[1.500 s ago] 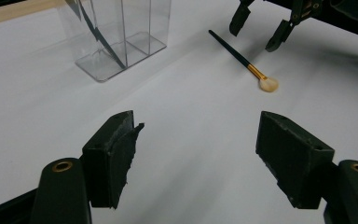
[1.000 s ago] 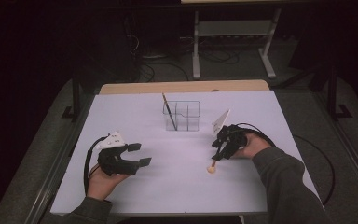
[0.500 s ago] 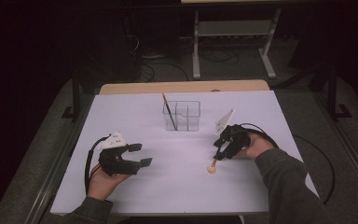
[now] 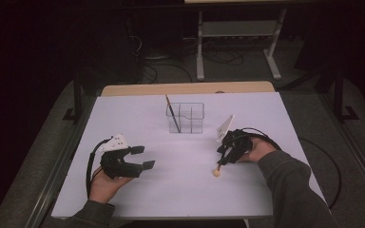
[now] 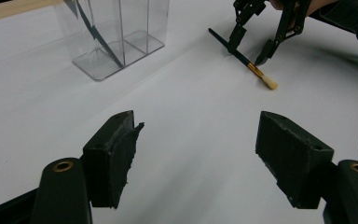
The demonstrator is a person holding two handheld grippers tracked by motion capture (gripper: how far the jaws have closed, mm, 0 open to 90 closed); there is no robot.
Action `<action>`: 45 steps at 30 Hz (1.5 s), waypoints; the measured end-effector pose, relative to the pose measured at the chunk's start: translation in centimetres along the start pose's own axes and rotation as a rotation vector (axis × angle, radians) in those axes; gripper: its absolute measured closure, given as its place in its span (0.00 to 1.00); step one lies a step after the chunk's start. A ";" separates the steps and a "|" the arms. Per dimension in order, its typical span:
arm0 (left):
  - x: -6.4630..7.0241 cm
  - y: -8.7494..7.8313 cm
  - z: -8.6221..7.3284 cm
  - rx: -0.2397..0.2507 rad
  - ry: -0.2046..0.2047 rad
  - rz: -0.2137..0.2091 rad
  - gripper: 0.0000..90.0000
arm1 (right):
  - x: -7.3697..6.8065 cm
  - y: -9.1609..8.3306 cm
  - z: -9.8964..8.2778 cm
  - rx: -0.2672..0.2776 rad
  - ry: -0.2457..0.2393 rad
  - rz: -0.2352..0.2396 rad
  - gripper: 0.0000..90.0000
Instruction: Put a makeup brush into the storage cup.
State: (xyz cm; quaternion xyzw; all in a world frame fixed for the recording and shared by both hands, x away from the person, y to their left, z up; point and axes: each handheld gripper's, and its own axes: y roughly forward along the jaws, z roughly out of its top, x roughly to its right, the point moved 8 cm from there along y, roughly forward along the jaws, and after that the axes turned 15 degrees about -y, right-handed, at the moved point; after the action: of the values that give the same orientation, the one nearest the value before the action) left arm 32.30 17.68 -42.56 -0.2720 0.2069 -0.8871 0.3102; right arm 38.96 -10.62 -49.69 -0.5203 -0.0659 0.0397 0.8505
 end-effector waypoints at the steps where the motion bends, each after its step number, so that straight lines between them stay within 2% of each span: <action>1: 0.0 0.0 0.0 -0.002 0.003 0.000 0.31 | 0.0 0.0 0.0 -0.003 -0.003 0.004 0.55; 8: 0.0 0.1 0.0 -0.001 0.000 -0.001 0.31 | 0.0 0.2 -0.3 -0.041 -0.053 -0.015 0.62; 10: 0.0 0.1 -0.1 -0.004 0.003 -0.001 0.32 | 0.1 0.2 -0.2 -0.054 -0.064 -0.013 0.69; 17: -0.1 0.2 -0.1 -0.005 0.008 -0.002 0.32 | 0.4 0.2 0.2 -0.112 -0.093 0.023 0.86; 22: 0.0 0.1 0.0 0.000 -0.004 -0.004 0.32 | 0.7 0.4 0.3 -0.145 -0.091 0.046 0.92; 29: 0.0 0.0 0.0 -0.001 0.004 -0.003 0.32 | 0.8 0.3 0.3 -0.146 -0.026 0.068 0.92; 33: 0.0 0.0 0.0 0.001 0.002 -0.004 0.32 | 0.9 0.1 0.1 -0.149 -0.003 0.062 0.92; 45: 0.1 0.0 0.0 -0.001 0.007 -0.005 0.32 | 0.6 -1.3 0.4 -0.096 0.056 0.044 0.92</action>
State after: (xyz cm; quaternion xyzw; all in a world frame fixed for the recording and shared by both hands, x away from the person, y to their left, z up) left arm 32.23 17.61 -42.52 -0.2694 0.2079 -0.8887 0.3072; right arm 39.45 -10.80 -48.27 -0.5629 -0.0322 0.0406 0.8249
